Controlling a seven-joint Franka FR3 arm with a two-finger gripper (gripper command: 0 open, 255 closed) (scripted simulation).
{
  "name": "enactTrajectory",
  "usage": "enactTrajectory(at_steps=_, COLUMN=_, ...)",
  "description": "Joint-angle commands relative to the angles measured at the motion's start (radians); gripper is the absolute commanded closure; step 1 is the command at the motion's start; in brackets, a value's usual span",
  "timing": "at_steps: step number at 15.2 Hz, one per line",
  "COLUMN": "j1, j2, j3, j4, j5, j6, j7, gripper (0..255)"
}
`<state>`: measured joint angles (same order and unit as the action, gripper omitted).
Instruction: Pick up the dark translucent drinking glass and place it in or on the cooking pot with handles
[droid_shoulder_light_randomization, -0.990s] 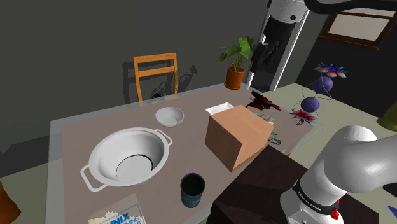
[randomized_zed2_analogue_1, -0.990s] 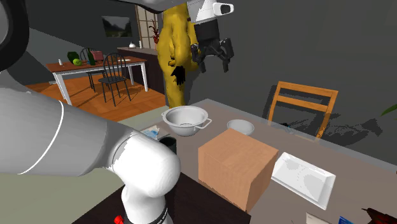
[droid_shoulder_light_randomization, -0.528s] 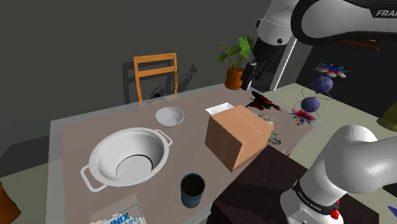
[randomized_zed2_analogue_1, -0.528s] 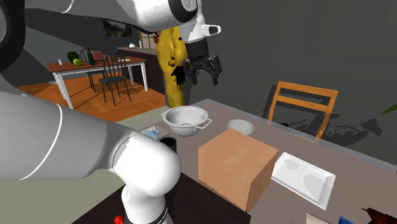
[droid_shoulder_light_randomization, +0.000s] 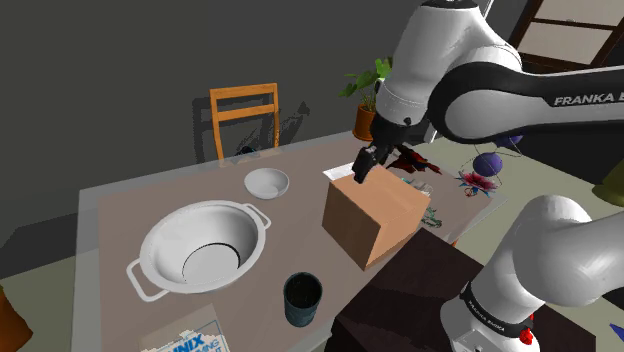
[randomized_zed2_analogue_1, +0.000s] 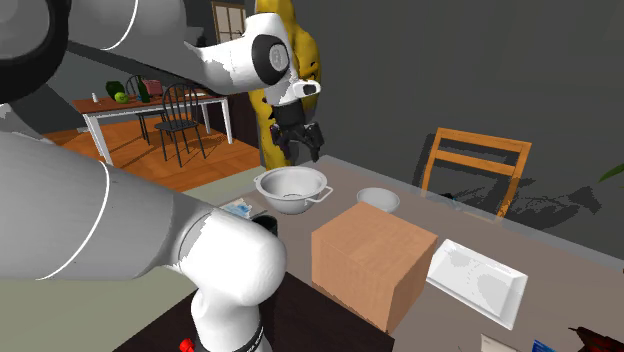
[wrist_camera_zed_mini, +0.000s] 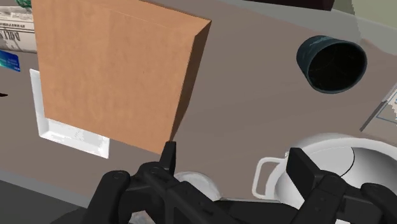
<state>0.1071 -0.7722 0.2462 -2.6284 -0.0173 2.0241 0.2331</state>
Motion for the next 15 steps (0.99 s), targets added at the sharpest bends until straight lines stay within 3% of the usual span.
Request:
enactTrajectory(at_steps=1, j1=0.015, j2=0.018, j3=0.033, j4=-0.029, j5=0.016, j6=0.048, j7=0.034, gripper=0)
enactTrajectory(at_steps=9, j1=0.050, j2=0.186, j3=0.194, j4=-0.114, j5=0.053, j6=0.296, j7=0.194, gripper=0)
enactTrajectory(at_steps=15, j1=0.009, j2=0.387, j3=0.355, j4=-0.116, j5=0.001, j6=0.493, j7=0.362, gripper=0)
